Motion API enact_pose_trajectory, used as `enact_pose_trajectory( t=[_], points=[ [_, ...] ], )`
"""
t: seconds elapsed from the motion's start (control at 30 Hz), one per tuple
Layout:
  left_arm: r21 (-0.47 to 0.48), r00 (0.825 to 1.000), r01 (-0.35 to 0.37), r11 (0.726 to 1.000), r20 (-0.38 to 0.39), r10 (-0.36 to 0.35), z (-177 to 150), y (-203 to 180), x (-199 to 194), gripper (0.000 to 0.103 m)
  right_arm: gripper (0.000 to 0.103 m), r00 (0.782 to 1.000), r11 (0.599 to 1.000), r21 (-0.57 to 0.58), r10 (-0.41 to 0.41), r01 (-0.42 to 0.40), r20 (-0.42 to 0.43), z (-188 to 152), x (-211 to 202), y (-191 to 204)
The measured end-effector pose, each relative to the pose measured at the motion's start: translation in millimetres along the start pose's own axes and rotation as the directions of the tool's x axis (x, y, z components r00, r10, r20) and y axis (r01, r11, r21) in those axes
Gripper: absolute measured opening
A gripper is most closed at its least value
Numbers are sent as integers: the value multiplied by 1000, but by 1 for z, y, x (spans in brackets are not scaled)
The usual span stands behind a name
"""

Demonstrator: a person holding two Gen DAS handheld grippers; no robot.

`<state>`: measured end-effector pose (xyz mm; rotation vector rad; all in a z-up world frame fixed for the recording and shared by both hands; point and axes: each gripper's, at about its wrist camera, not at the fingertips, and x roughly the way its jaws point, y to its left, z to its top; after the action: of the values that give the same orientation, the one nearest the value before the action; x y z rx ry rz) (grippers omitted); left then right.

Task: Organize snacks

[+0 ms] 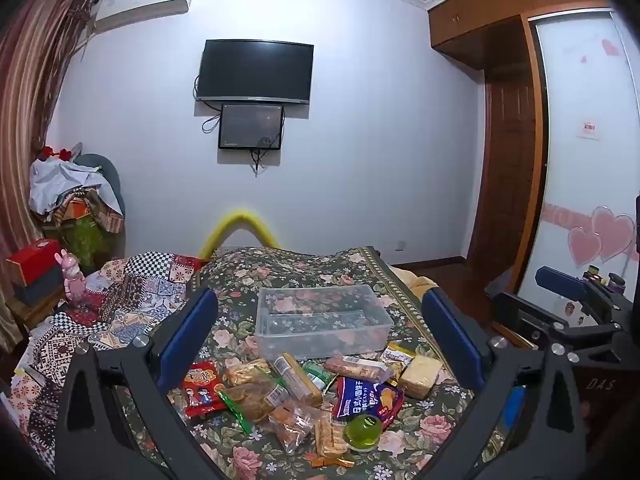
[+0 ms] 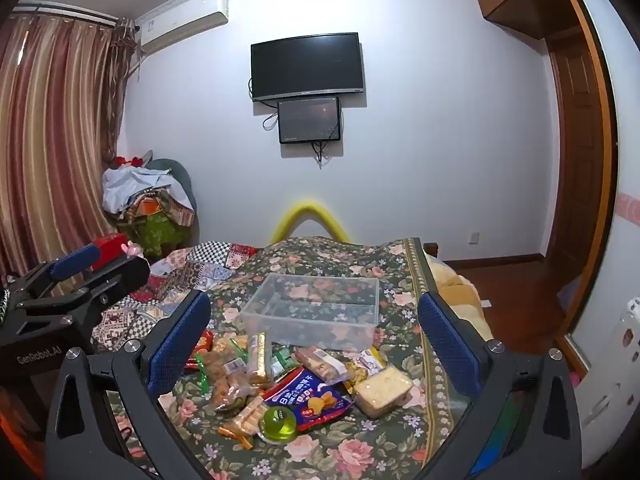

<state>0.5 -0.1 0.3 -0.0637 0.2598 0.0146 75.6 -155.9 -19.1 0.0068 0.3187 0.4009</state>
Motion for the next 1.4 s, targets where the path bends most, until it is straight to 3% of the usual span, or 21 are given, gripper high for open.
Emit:
enact_pose_trajectory(
  t=[1.4],
  points=[
    [-5,1000,20,1000,5,-20,-4,-3,-3,103,103,1000,1000,13,5,-5,25,5,-7,-1]
  ],
)
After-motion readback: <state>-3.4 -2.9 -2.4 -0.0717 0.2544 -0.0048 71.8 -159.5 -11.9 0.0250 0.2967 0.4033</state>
